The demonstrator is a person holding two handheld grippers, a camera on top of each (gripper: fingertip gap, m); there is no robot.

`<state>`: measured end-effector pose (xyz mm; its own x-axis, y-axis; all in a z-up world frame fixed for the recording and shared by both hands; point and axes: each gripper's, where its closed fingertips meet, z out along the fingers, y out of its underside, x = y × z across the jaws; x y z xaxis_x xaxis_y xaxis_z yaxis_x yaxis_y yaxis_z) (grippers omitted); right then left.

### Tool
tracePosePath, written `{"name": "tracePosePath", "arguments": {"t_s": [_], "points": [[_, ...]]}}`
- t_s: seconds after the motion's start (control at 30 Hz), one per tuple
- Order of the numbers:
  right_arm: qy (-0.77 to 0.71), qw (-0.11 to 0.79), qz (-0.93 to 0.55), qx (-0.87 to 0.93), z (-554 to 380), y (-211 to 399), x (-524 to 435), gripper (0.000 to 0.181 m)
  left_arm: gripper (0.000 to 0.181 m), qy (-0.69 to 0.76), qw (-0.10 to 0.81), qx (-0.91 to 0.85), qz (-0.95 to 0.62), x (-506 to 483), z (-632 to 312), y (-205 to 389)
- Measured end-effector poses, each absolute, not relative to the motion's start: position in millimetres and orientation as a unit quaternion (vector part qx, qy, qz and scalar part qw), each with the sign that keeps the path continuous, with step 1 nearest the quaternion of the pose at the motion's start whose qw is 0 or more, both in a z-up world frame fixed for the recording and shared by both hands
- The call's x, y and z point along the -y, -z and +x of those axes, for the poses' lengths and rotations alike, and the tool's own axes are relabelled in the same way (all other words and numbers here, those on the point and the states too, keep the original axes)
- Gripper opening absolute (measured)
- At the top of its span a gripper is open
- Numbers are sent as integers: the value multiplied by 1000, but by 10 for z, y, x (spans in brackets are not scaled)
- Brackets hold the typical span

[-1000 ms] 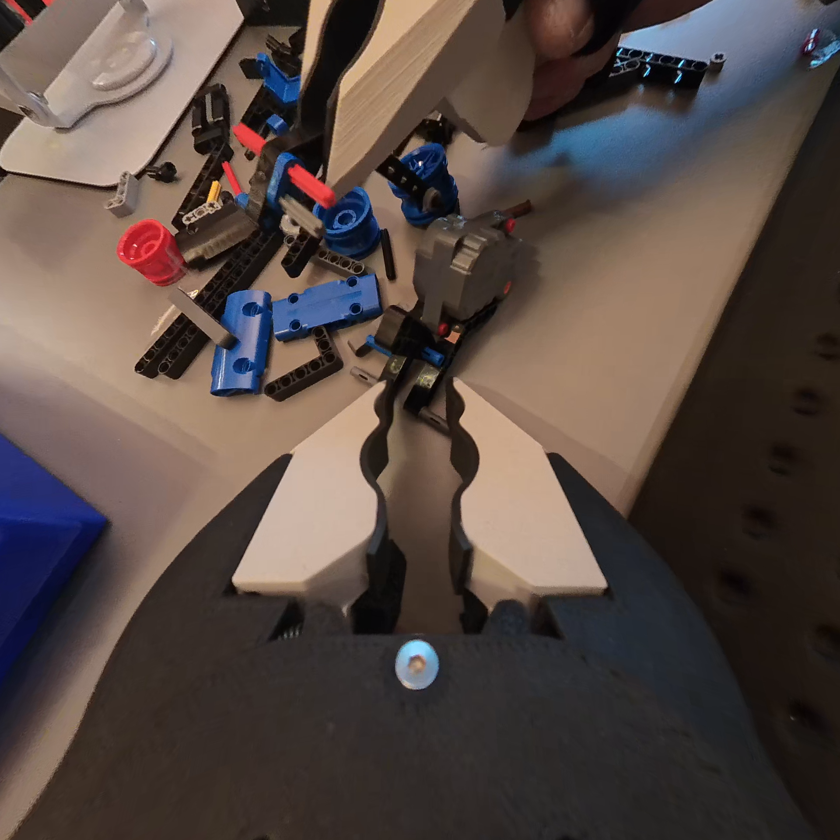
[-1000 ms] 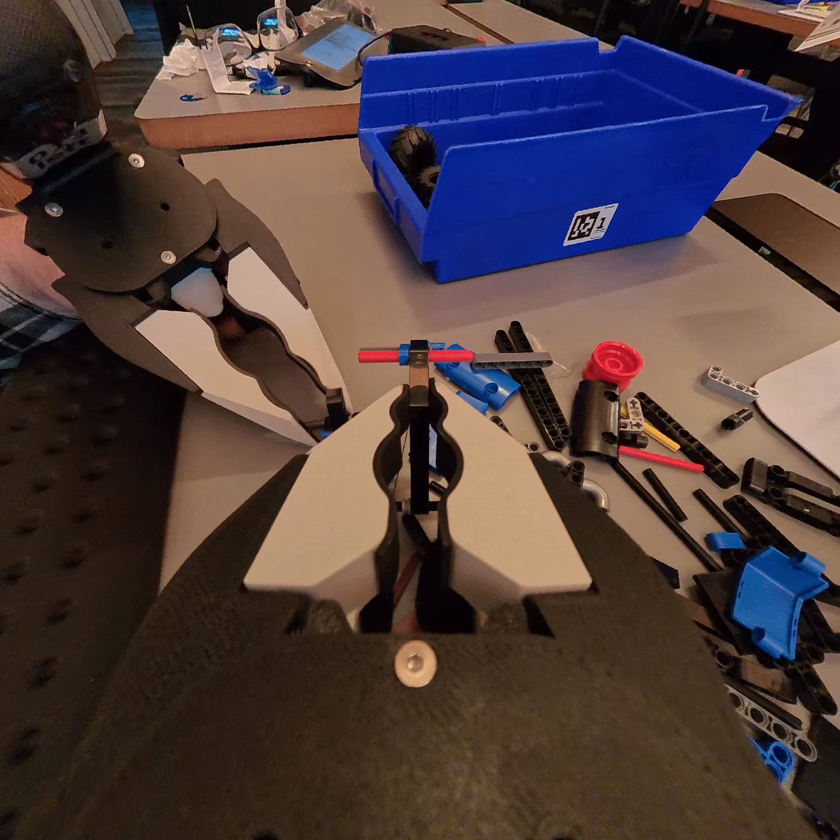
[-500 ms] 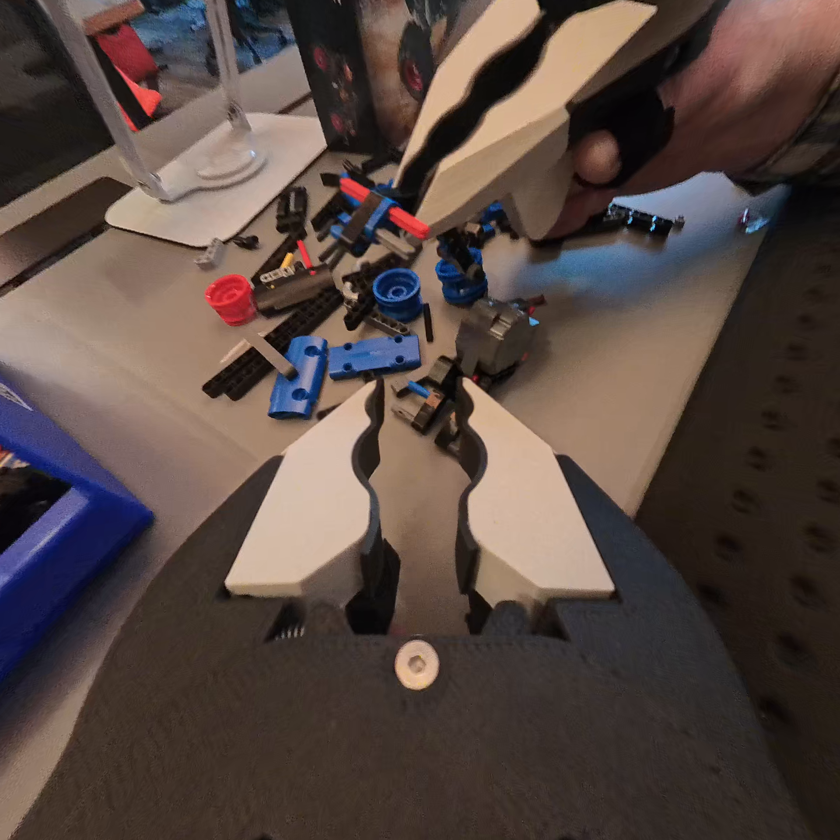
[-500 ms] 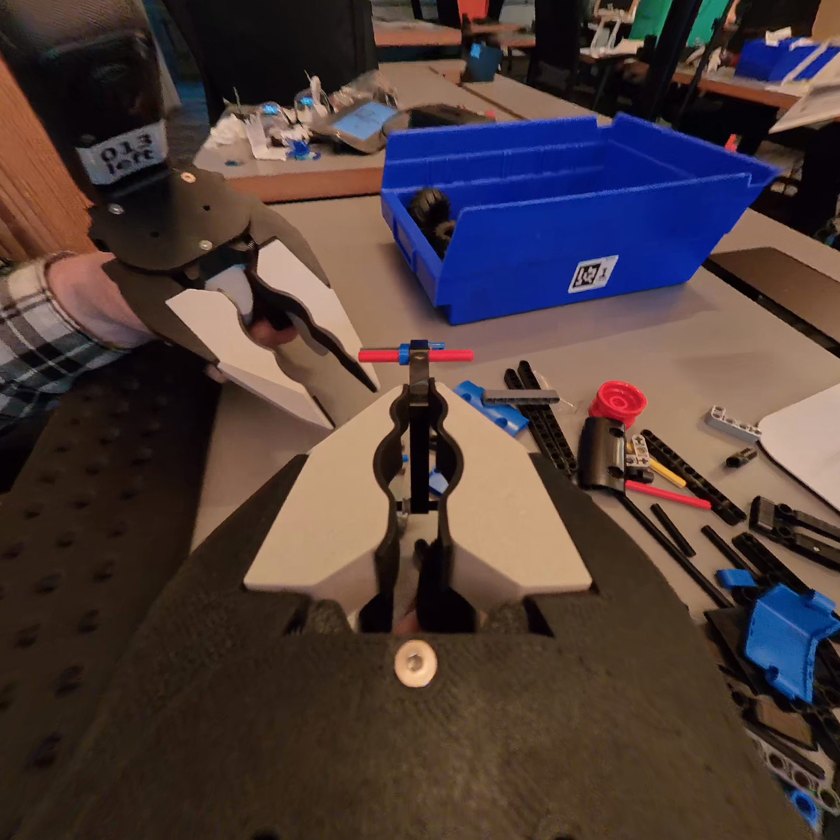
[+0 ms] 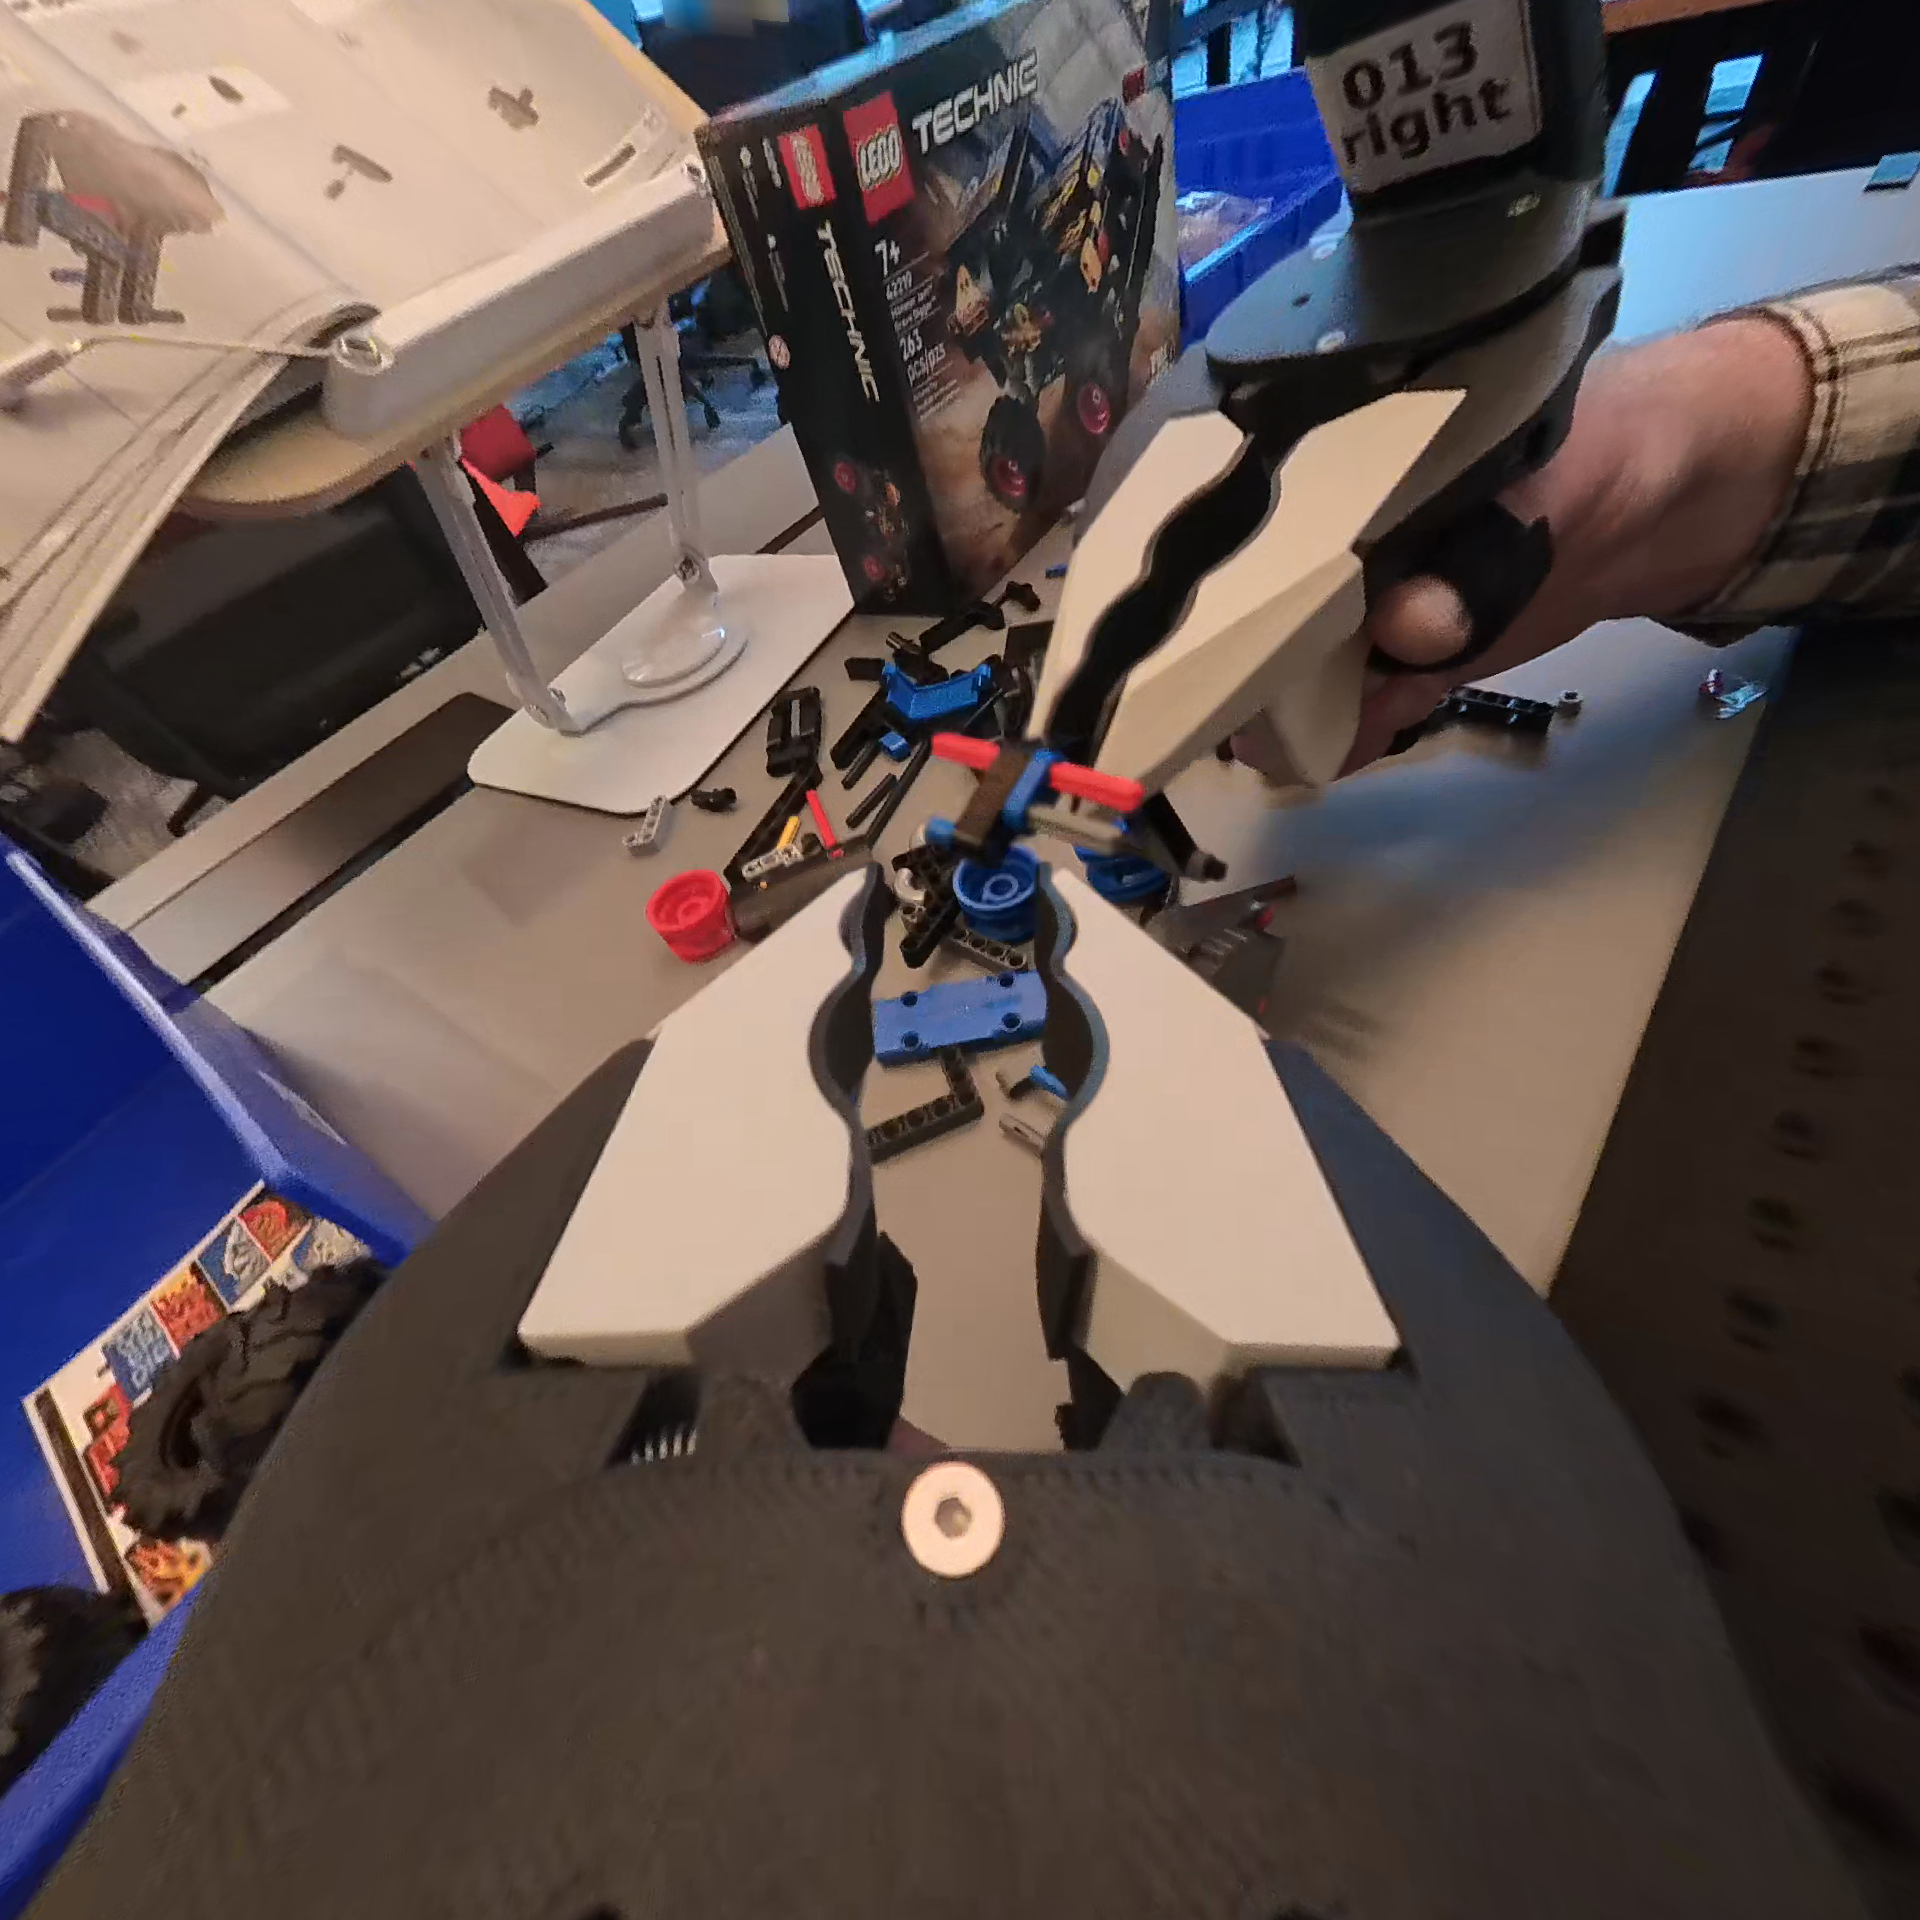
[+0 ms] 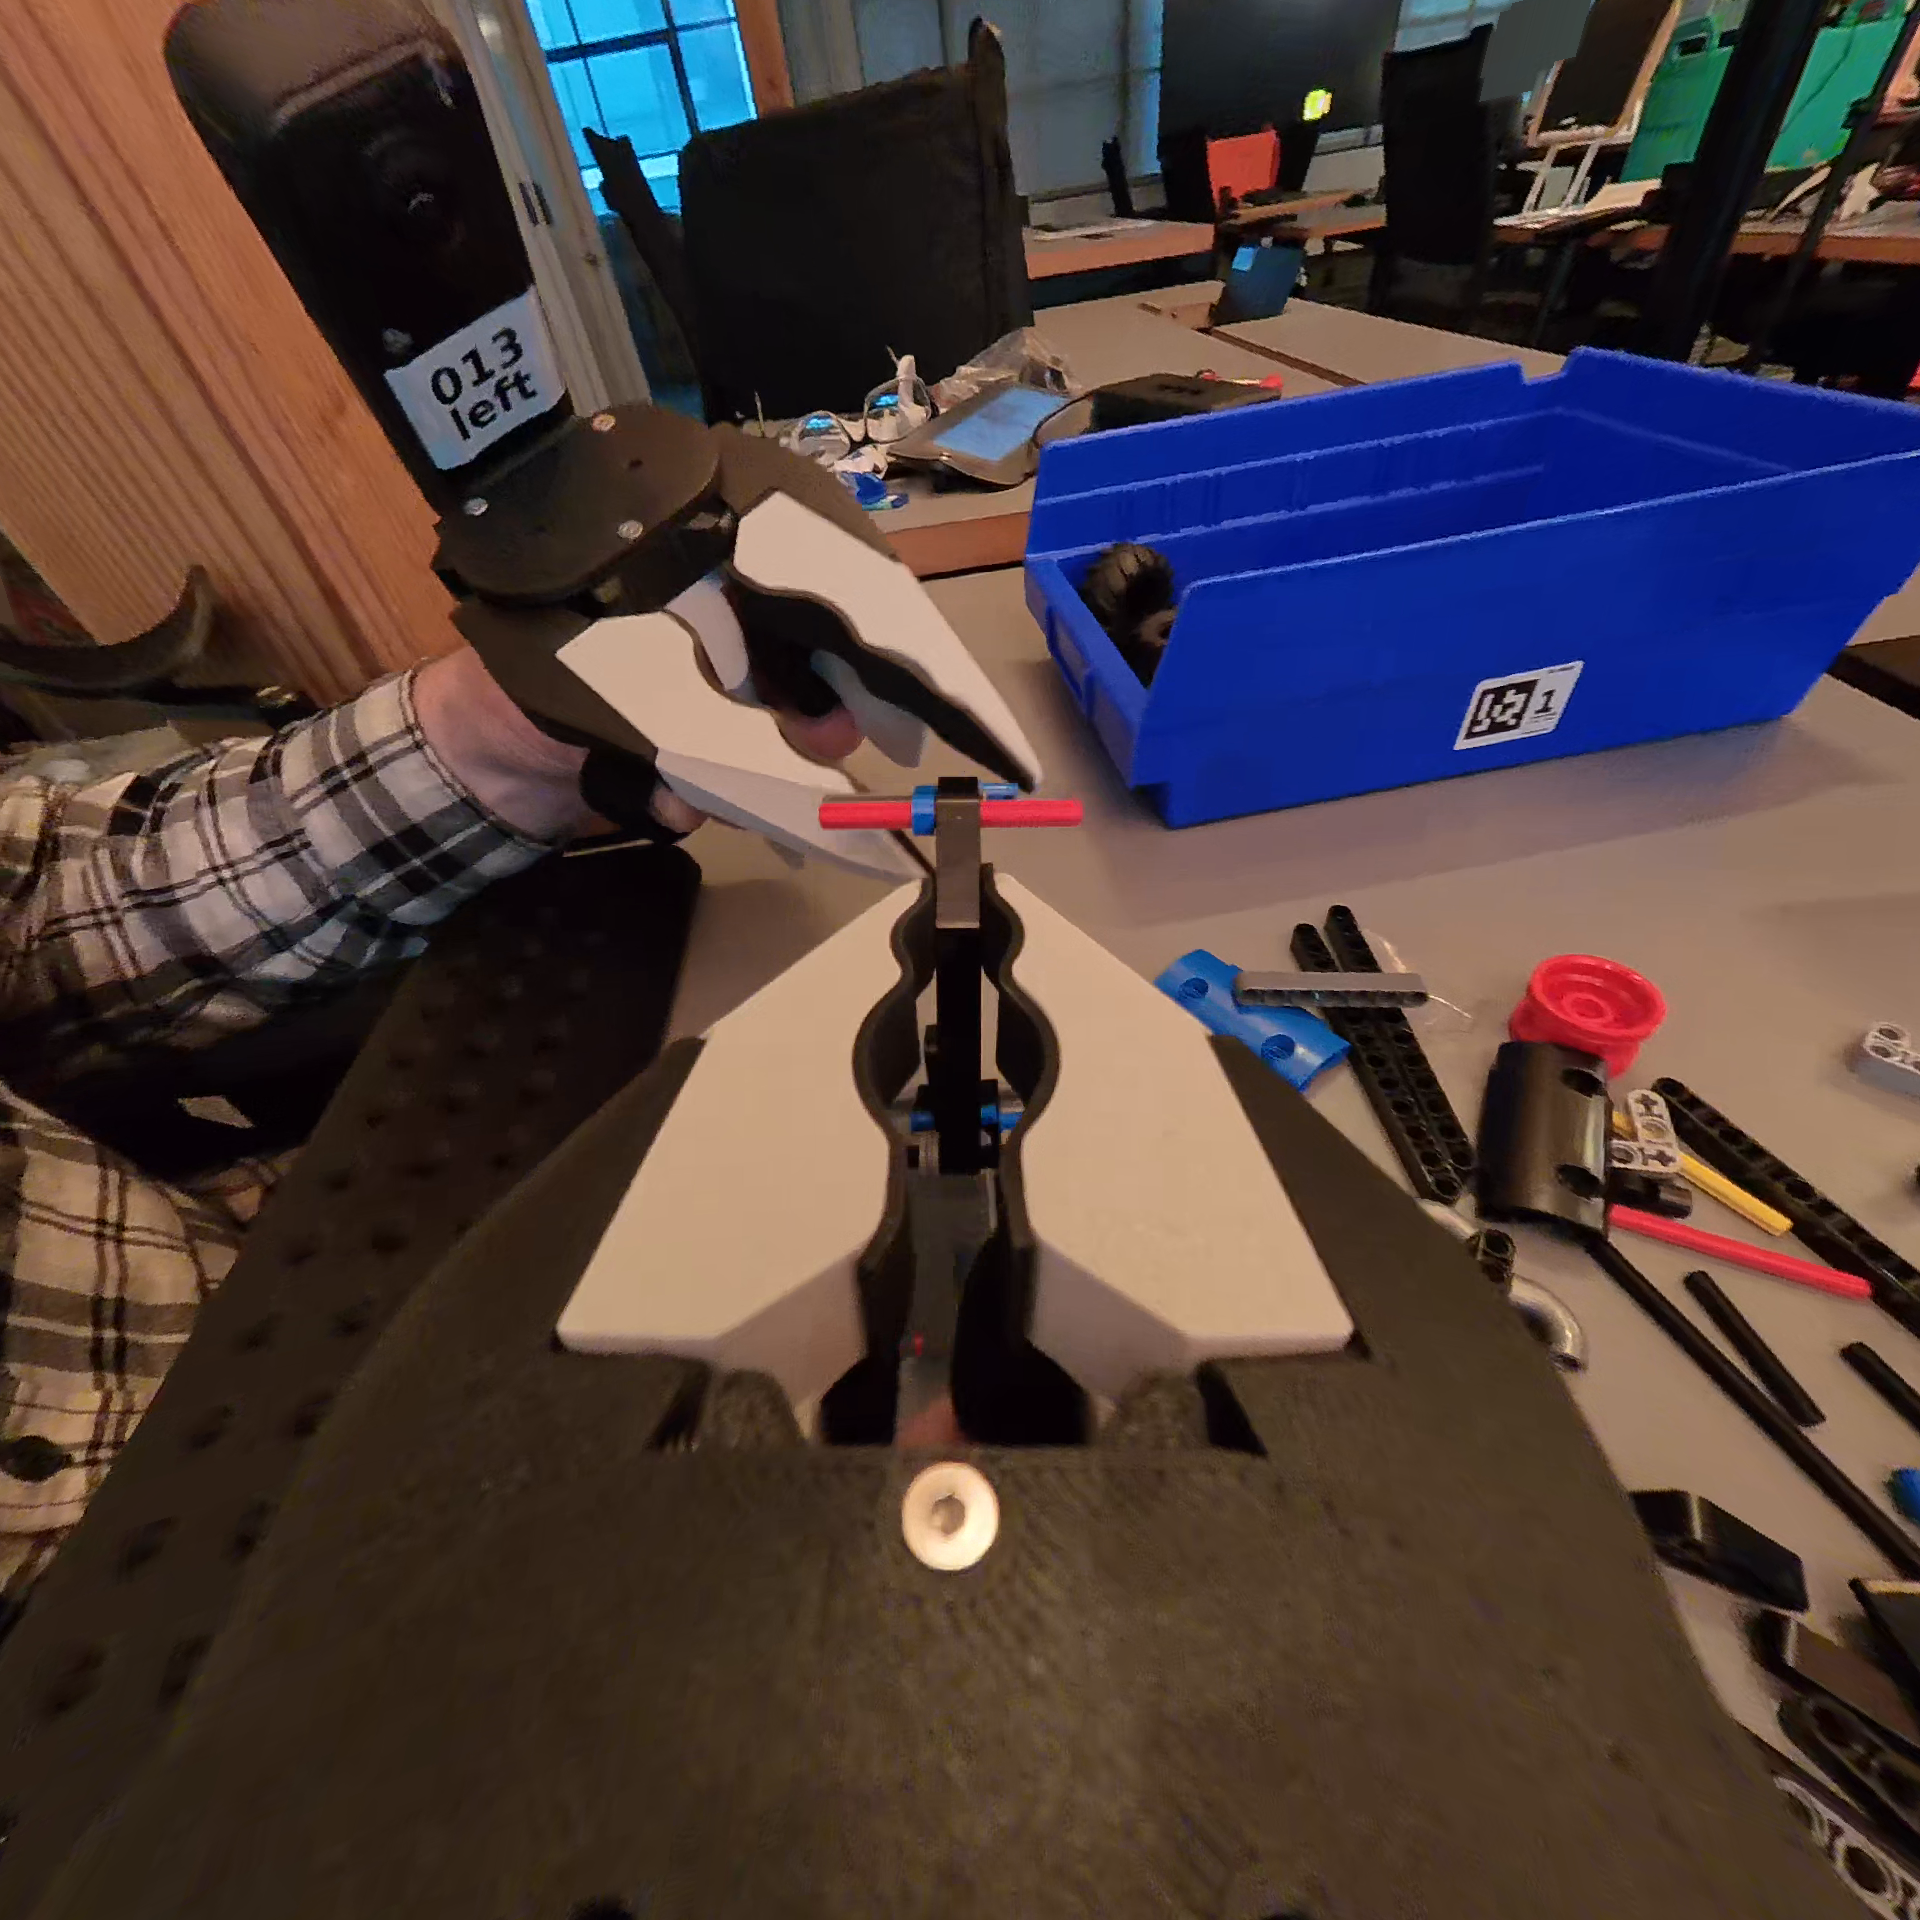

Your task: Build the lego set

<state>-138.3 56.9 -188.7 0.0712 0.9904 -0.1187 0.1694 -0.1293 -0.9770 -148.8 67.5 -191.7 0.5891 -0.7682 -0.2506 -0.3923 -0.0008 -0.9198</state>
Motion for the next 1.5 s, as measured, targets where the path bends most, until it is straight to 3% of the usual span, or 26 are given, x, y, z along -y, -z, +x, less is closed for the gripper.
{"name": "tracePosePath", "arguments": {"t_s": [0.17, 0.67, 0.83, 0.9, 1.1, 1.27, 1.43, 1.5], "points": [[-465, 435, -588, 499, -1381, 1904, -575, 6, 13, 149, 573, -455, -665, -687, -1429, 1870], [-344, 416, -578, 612, -1439, 2035, -624, 9, 9, 86, 585, -487, -643, -749, -1474, 1885], [-296, 420, -559, 651, -1442, 2016, -768, 5, 11, 79, 575, -466, -668, -797, -1545, 1913], [-306, 420, -564, 641, -1439, 1994, -836, 5, 21, 68, 561, -454, -689, -795, -1622, 1975], [-294, 417, -575, 640, -1404, 2167, -898, 5, 37, 149, 463, -363, -795, -600, -1623, 2372], [-284, 410, -581, 644, -1402, 2309, -875, 5, 38, 173, 426, -317, -830, -513, -1467, 2537], [-286, 409, -582, 642, -1413, 2332, -858, 5, 14, 174, 425, -279, -843, -564, -1447, 2549], [-286, 408, -582, 642, -1413, 2348, -851, 5, 14, 166, 422, -275, -847, -573, -1457, 2552]]}}
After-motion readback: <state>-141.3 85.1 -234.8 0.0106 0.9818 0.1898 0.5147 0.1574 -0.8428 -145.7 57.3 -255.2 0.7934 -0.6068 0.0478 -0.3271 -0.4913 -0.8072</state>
